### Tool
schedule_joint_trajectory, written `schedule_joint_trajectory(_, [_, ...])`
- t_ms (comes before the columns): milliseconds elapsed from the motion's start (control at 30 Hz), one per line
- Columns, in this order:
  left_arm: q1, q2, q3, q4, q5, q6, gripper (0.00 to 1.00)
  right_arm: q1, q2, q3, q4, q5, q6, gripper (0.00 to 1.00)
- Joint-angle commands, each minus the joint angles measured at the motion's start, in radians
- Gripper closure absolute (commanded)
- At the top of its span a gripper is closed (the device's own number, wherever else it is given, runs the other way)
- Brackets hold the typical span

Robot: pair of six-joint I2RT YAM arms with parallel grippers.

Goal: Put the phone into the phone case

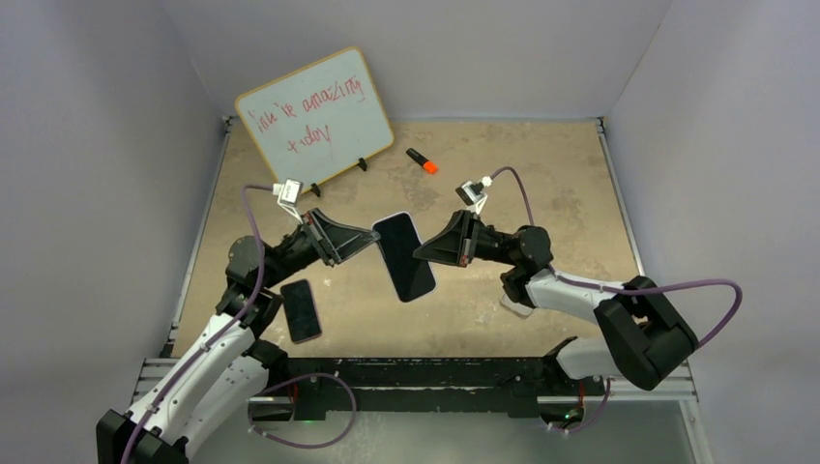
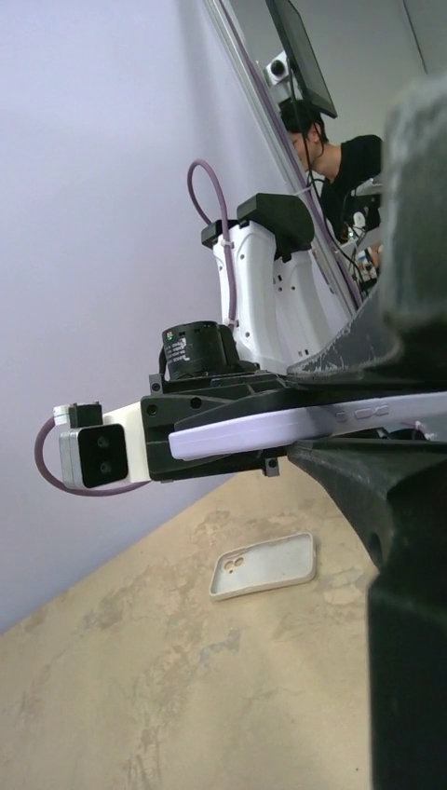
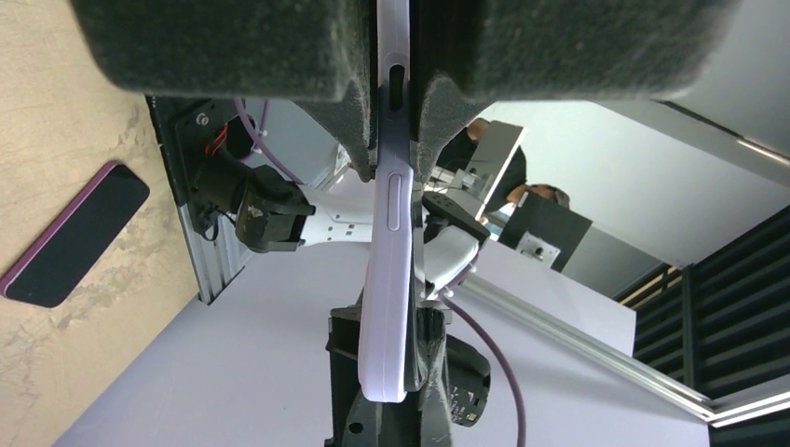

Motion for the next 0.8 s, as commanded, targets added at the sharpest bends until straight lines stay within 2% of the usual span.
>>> schedule_joint_trajectory(0, [0.004,-0.021,0.003,0.050,-0.027,-0.002,0.93,-0.004,0.000,-0.003,0.086,-0.014,0.022,1.00])
schedule_joint_trajectory(33, [0.004,-0.025,0.008,0.020,-0.037,0.011,0.99,-0.005,0.001,-0.004,0.085,-0.014,0.022,1.00])
schedule_joint_trajectory(67, [0.005,-0.026,0.019,-0.018,-0.046,0.028,1.00,-0.004,0.002,-0.004,0.083,-0.014,0.019,1.00])
schedule_joint_trajectory(133, [0.005,-0.023,0.049,-0.112,-0.061,0.078,1.00,-0.004,0.002,-0.003,0.073,-0.014,0.010,1.00])
schedule_joint_trajectory(333, [0.005,-0.014,0.106,-0.254,-0.089,0.170,1.00,-0.004,-0.012,0.006,0.023,-0.012,-0.020,1.00])
schedule_joint_trajectory(433, [0.005,-0.012,0.109,-0.244,-0.068,0.170,1.00,-0.004,-0.019,0.014,0.033,-0.016,-0.016,1.00])
schedule_joint_trajectory(467, [0.005,-0.014,0.108,-0.237,-0.063,0.164,0.92,-0.004,-0.020,0.014,0.050,-0.017,-0.006,1.00])
schedule_joint_trajectory(533, [0.005,-0.020,0.107,-0.226,-0.063,0.157,0.64,-0.004,-0.016,0.014,0.102,-0.017,0.028,1.00])
schedule_joint_trajectory(600, [0.004,-0.032,0.103,-0.221,-0.074,0.156,0.48,-0.004,-0.003,0.013,0.156,-0.018,0.063,1.00])
schedule_joint_trajectory(667, [0.005,-0.042,0.100,-0.219,-0.087,0.155,0.40,-0.004,0.016,0.008,0.203,-0.018,0.095,1.00])
schedule_joint_trajectory(767, [0.005,-0.042,0.096,-0.200,-0.092,0.150,0.37,-0.004,0.052,0.000,0.279,-0.020,0.146,1.00])
